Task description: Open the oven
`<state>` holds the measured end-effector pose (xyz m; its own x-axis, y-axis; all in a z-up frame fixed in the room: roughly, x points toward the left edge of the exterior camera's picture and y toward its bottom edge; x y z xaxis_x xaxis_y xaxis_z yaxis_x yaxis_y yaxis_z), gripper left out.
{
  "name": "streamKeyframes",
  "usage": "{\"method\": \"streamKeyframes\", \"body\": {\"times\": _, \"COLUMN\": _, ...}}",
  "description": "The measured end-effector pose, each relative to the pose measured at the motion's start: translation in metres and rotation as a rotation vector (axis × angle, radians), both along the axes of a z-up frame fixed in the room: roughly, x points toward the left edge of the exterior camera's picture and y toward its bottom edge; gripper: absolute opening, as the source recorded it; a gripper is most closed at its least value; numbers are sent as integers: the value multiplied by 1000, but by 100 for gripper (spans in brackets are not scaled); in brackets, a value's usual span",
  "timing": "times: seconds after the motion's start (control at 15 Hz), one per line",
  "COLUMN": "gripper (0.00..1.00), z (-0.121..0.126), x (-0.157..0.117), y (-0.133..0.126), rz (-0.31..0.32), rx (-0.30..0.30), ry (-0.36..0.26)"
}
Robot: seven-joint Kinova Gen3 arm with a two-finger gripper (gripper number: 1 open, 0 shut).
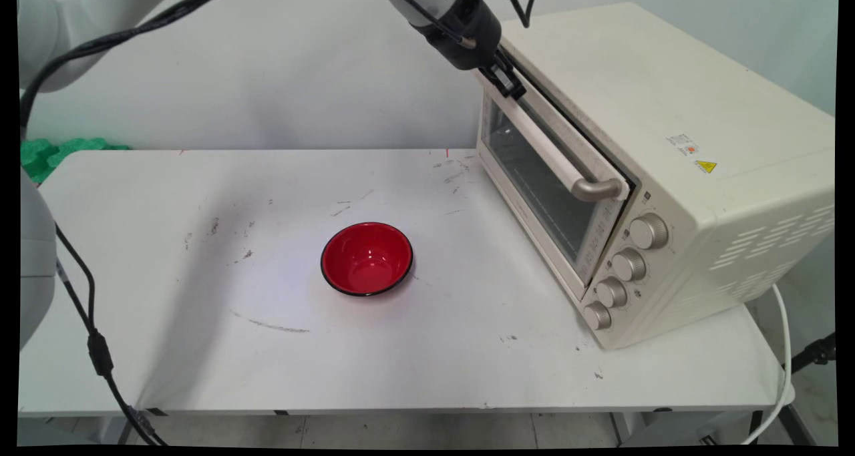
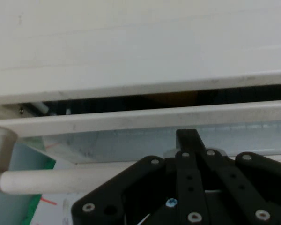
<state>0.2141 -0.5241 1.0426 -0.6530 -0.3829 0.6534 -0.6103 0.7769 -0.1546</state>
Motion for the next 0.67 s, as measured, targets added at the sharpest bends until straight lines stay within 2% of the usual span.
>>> {"method": "streamKeyframes", "body": {"times": 0.27, "gripper": 0, "z": 3, "x": 13, "y": 6, "rz": -1, "rx": 12, "ry": -9}}
{"method": "streamKeyframes", "body": {"times": 0.67, "gripper": 0, "z": -8, "x": 34, "y": 21, "rz": -27, "rx": 30, "ry": -17}}
